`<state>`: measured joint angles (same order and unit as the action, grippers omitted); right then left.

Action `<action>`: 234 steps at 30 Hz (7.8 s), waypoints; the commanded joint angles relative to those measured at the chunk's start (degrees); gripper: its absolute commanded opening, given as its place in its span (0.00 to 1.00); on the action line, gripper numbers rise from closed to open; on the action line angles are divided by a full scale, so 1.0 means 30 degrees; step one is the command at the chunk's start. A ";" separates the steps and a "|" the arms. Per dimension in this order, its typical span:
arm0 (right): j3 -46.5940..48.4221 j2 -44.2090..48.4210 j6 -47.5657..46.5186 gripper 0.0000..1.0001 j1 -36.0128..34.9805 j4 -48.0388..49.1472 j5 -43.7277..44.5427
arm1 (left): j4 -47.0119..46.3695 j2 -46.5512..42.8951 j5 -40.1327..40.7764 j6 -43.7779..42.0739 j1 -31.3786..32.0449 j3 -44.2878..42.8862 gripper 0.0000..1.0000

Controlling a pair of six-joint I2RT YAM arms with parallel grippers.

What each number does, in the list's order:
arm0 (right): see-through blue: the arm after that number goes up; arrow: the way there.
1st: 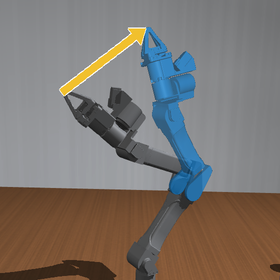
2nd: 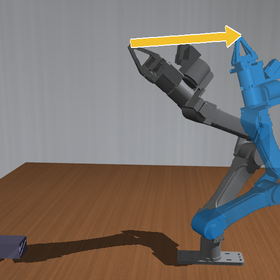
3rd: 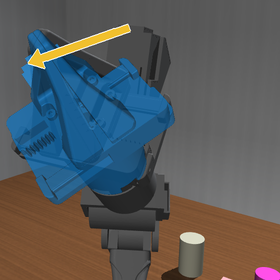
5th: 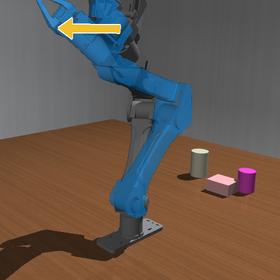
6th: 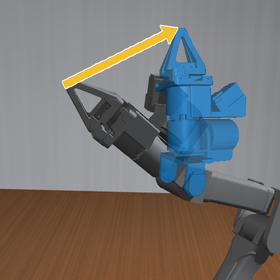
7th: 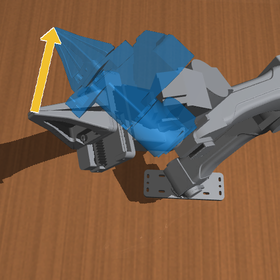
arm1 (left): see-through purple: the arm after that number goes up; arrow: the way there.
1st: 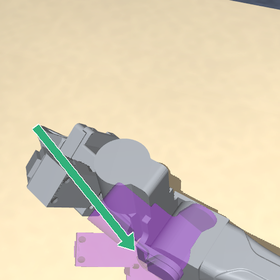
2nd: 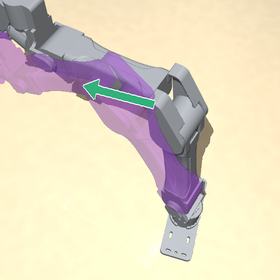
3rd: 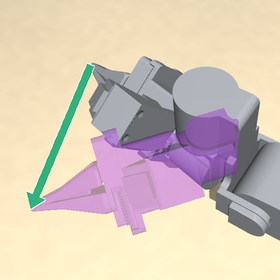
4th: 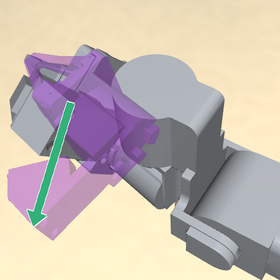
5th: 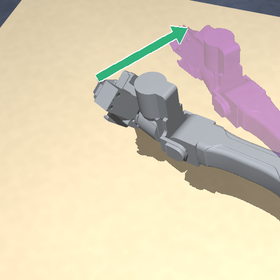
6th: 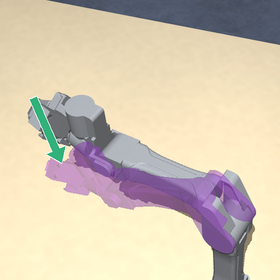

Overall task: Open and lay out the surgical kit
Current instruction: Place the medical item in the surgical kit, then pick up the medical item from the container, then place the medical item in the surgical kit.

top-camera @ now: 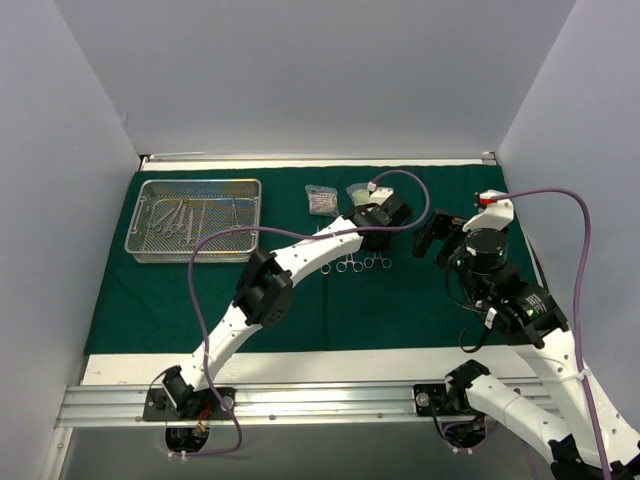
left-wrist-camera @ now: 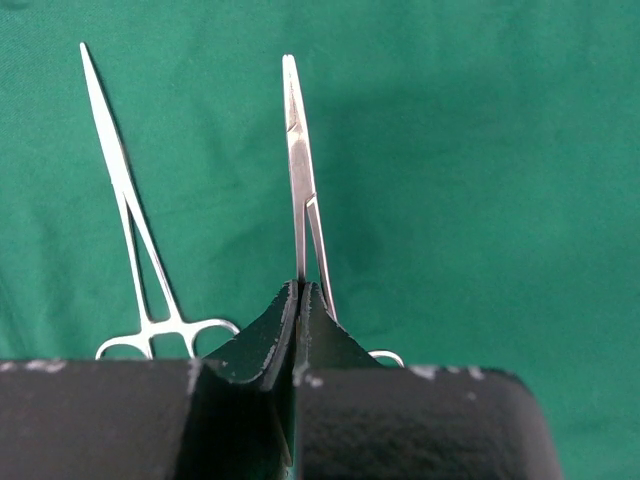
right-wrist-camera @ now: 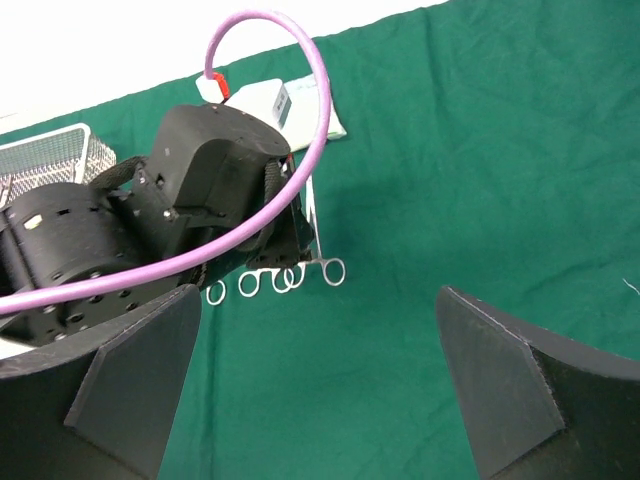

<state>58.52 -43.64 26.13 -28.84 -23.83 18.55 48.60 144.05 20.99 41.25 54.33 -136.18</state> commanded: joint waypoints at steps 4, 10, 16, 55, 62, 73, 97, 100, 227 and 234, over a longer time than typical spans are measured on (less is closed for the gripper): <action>0.0180 -0.0015 0.0021 0.98 0.0121 -0.0258 -0.0293 | -0.1785 0.0674 0.0708 0.0223 -0.0032 -0.1247 0.02; 0.0239 -0.0161 -0.0126 0.98 0.0121 -0.0434 -0.0352 | -0.2398 0.1261 0.0707 -0.0040 -0.0032 -0.1716 0.02; 0.0239 -0.0278 -0.0214 0.98 0.0121 -0.0551 -0.0352 | -0.2488 0.1993 0.0620 -0.0187 -0.0062 -0.2331 0.02; -0.0113 -0.0133 -0.0272 0.98 0.0121 -0.0493 -0.0440 | -0.1961 0.2052 -0.0465 0.0810 -0.0062 -0.1306 0.16; -0.0142 -0.0132 -0.0302 0.98 0.0121 -0.0405 -0.0556 | -0.2107 0.1731 -0.0406 0.0487 -0.0062 -0.0984 0.29; 0.0091 -0.0073 -0.0419 0.98 0.0121 -0.0083 -0.0850 | -0.1347 -0.0670 0.1116 -0.0916 -0.0149 -0.0868 0.34; 0.0327 -0.3439 -0.1445 0.98 0.0092 0.3490 -0.2958 | -0.2693 -1.2509 -0.3304 -1.1114 -1.2185 1.0586 0.39; 0.0297 -0.4230 -0.1415 0.98 0.0063 0.4163 -0.3222 | -0.2868 -1.1517 -0.4535 -1.0883 -1.3911 1.0969 0.38; 0.4194 -1.8120 0.2452 0.54 -0.2428 1.5942 -1.6084 | -0.0818 -1.5643 -0.1490 -0.3029 -0.6859 1.1877 0.02; 0.4487 -1.8384 0.2482 0.28 -0.2457 1.6323 -1.6640 | -0.1521 -1.6053 -0.1782 -0.3029 -0.6654 1.2404 0.02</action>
<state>68.88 -98.39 33.36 -35.73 21.63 -29.06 47.66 99.29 15.84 31.35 33.93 -99.85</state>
